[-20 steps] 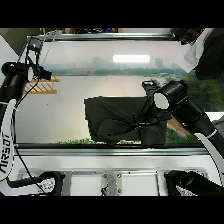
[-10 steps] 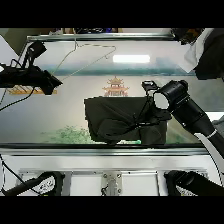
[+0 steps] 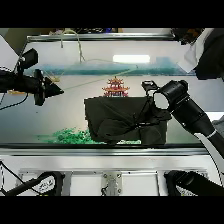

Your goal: Fold the clothes and pants, and hang the long-sleeved shirts on hangers.

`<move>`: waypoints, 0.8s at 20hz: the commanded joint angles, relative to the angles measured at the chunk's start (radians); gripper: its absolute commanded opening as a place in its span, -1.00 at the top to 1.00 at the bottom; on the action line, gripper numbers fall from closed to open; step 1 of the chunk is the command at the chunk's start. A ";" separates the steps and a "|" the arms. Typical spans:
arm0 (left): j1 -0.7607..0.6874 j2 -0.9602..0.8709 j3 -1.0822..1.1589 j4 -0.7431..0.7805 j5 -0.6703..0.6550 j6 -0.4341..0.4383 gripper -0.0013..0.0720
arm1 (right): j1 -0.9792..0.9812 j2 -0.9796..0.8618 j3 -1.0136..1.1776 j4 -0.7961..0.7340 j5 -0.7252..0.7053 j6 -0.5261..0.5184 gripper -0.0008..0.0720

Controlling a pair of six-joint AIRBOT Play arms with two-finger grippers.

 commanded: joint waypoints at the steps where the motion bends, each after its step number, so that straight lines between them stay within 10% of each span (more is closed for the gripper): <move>1: 0.013 -0.005 0.000 -0.010 -0.136 0.143 0.93 | 0.001 -0.002 0.000 0.000 0.000 0.000 0.93; 16: 0.089 -0.040 -0.305 -0.012 -0.109 0.259 0.93 | -0.024 0.018 0.030 0.016 0.009 -0.095 0.93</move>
